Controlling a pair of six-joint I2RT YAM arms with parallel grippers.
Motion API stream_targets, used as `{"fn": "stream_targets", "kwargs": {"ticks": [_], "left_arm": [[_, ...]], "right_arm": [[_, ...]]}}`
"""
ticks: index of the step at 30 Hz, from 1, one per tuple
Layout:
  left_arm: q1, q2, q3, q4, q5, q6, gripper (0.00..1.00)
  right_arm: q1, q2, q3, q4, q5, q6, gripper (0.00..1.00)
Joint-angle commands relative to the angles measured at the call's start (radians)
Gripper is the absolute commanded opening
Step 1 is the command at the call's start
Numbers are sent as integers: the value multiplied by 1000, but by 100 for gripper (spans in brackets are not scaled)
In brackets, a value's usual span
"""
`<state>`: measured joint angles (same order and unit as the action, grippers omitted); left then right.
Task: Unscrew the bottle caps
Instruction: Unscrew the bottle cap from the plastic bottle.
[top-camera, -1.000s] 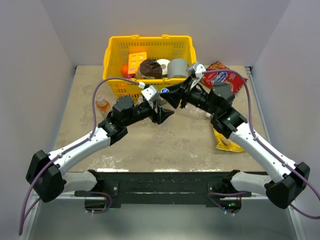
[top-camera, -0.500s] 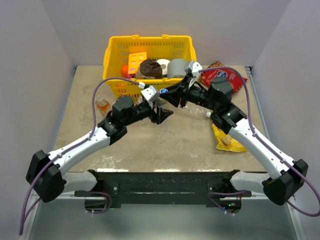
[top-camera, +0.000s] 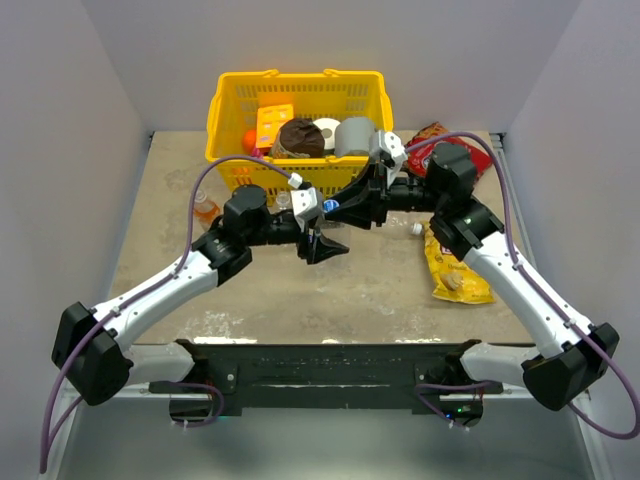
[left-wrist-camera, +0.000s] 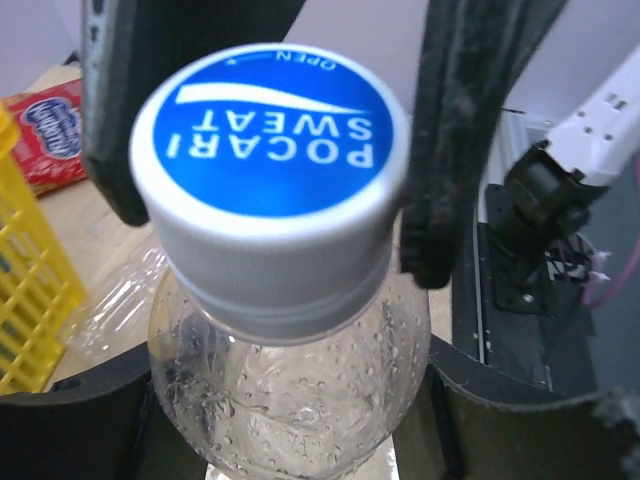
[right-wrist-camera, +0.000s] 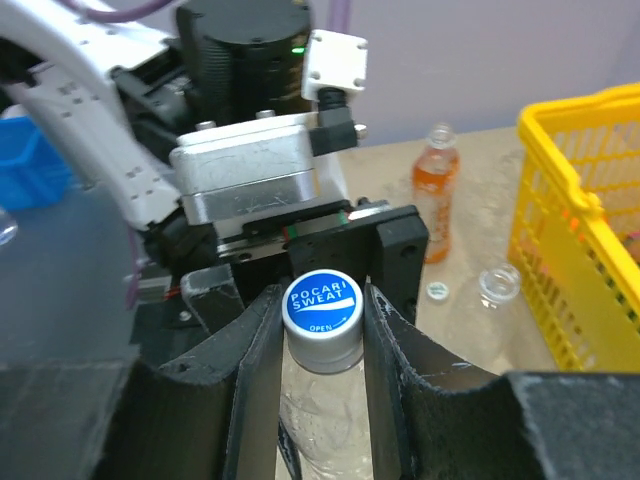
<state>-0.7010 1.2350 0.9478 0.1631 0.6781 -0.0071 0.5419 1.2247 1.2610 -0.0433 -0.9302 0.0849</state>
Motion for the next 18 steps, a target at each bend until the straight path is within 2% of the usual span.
{"fn": "stream_targets", "kwargs": {"ticks": [1, 5, 10, 16, 18], "left_arm": [[-32, 1, 74, 58, 248, 39, 39], [-35, 7, 77, 110, 334, -23, 39], [-41, 49, 77, 170, 426, -100, 38], [-43, 55, 65, 168, 379, -97, 36], [-41, 38, 59, 158, 292, -67, 36]], "right_arm": [[15, 22, -2, 29, -263, 49, 0], [13, 18, -29, 97, -355, 85, 0], [13, 35, -41, 118, -398, 92, 0], [-2, 35, -45, 123, -356, 93, 1], [-19, 13, -54, 126, -285, 110, 16]]}}
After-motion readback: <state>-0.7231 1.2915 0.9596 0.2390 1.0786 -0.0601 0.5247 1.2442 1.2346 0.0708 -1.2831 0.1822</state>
